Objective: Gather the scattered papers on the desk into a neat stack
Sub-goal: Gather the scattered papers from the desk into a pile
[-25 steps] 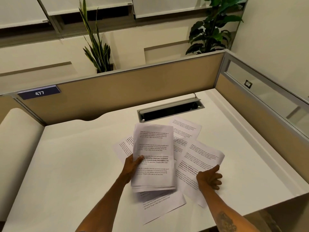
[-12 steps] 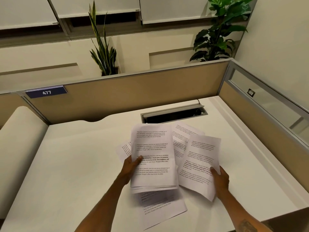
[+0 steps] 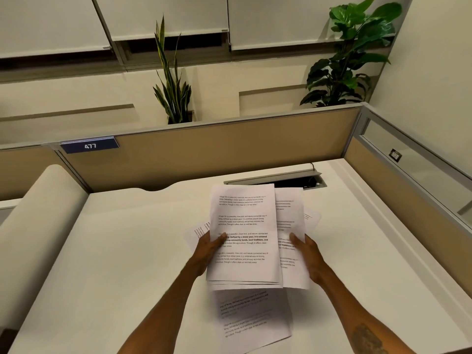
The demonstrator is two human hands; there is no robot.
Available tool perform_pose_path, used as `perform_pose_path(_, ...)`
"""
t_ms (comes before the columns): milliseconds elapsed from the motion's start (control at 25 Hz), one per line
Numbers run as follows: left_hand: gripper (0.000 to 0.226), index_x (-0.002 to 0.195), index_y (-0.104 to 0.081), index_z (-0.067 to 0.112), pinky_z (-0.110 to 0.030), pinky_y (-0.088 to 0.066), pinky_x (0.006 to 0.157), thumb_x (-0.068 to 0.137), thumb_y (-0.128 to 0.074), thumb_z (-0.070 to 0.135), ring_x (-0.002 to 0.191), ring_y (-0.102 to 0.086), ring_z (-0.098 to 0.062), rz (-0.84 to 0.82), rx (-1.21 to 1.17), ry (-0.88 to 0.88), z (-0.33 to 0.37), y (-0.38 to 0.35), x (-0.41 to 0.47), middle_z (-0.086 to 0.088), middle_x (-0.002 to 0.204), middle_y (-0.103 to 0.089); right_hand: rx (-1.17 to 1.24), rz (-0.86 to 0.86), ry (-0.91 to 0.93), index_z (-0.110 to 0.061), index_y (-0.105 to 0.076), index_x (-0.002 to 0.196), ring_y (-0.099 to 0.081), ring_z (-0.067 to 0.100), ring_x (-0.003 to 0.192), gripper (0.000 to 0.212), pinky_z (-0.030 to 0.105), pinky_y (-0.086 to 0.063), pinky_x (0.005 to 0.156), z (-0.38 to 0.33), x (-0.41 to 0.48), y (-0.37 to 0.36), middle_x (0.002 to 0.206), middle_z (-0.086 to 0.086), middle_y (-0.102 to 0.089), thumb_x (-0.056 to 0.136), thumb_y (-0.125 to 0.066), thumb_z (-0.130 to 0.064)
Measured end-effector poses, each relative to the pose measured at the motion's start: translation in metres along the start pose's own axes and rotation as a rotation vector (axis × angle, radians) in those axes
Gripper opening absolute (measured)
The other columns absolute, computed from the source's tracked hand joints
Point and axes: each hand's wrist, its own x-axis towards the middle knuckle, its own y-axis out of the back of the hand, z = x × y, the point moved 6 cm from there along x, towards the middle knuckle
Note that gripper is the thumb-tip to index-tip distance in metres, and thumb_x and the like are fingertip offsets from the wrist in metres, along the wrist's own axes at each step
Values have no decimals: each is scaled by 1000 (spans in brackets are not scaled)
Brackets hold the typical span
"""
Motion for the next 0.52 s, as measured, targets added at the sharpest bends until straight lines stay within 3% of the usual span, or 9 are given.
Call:
perform_pose_path(120, 39, 132, -62, 3, -58, -54, 102, 98, -65, 22, 114, -70, -40, 17, -22, 19, 0, 6, -3, -18, 123, -74, 14, -79, 16, -17, -61, 131, -73, 39, 102, 37, 54, -61, 83, -2, 1, -31, 118, 14, -74, 95, -64, -28)
perform_pose_path(320, 39, 136, -59, 4, -56, -50, 107, 101, -60, 22, 120, -67, -39, 46, -92, 53, -8, 18, -8, -18, 129, -70, -40, -150, 14, -19, -63, 131, -73, 27, 106, 34, 38, -61, 83, 7, -1, -72, 118, 8, -75, 99, -57, -28)
perform_pose_path(520, 46, 143, -51, 4, -54, -50, 109, 100, -61, 12, 124, -64, -36, 72, -54, -32, -15, 32, -21, -16, 136, -66, -76, -178, -40, -23, -68, 122, -75, 23, 101, 40, 33, -62, 76, 19, -9, -101, 114, 7, -76, 100, -46, -48)
